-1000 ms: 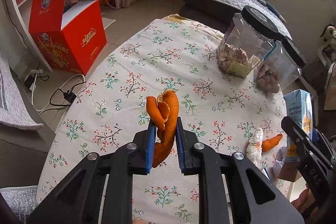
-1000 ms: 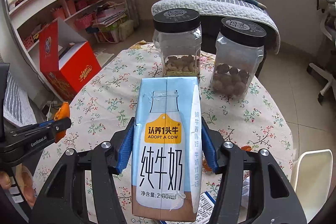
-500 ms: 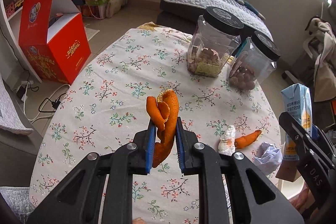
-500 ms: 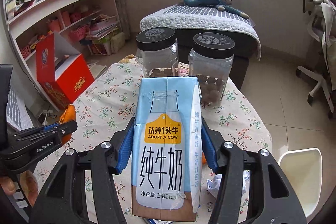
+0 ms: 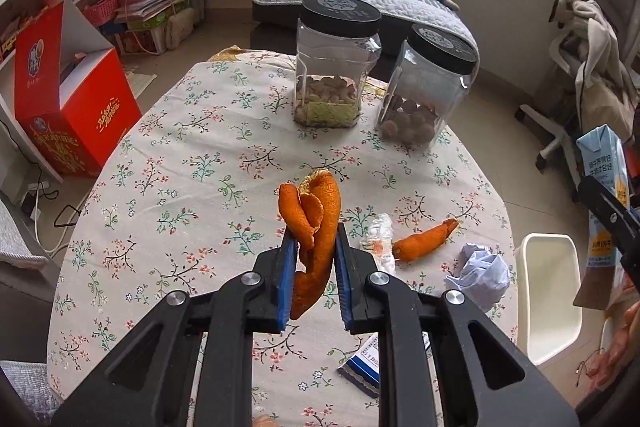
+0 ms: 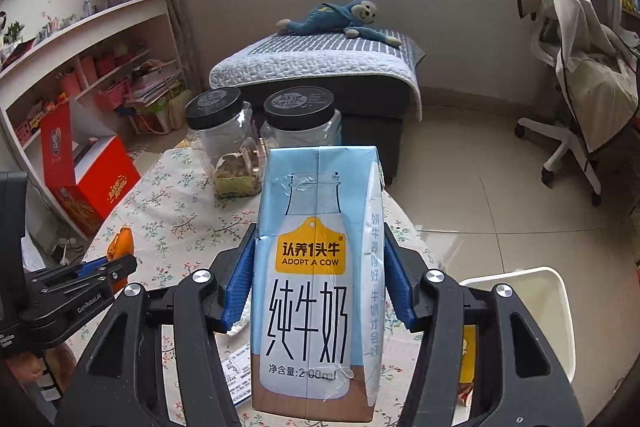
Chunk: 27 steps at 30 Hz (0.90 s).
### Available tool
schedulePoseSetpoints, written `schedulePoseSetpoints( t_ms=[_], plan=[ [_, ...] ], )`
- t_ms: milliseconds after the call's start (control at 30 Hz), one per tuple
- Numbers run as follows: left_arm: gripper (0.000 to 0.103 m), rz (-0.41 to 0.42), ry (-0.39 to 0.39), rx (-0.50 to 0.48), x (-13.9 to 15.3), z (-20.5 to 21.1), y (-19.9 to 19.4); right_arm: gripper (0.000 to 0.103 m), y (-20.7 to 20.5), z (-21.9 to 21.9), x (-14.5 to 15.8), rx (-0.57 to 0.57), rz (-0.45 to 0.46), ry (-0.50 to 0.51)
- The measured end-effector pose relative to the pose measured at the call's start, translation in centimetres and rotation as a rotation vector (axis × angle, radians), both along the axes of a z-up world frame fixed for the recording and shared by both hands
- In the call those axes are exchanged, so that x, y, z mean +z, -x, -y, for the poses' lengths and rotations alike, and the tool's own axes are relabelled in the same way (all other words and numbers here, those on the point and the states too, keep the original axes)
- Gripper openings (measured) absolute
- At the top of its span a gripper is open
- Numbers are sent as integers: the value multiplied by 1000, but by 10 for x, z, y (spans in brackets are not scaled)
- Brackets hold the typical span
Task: Collect trash
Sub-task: 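Carry the milk carton into the bin and open the right gripper while the left holds the peel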
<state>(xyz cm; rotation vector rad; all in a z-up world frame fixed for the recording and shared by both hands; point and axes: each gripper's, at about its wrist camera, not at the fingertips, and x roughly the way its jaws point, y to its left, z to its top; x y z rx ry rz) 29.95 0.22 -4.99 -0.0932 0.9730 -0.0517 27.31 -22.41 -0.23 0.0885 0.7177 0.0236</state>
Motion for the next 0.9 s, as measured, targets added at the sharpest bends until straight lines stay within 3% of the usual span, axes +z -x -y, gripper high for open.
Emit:
schedulePoseSetpoints(
  t_ms=[533, 600, 667, 800, 900],
  plan=[
    [18, -2, -40, -150, -10, 87, 20, 56, 43, 142, -9, -348, -53, -7],
    [18, 1, -38, -174, -9, 101, 23, 74, 52, 158, -8, -399, -45, -9],
    [18, 8, -36, -199, -8, 117, 26, 86, 61, 172, -4, -461, -15, -8],
    [19, 11, -35, -261, -10, 155, 34, 96, 77, 197, 3, -559, 25, 24],
    [19, 6, -27, -306, -12, 186, 40, 96, 86, 211, 6, -615, 35, 50]
  ],
)
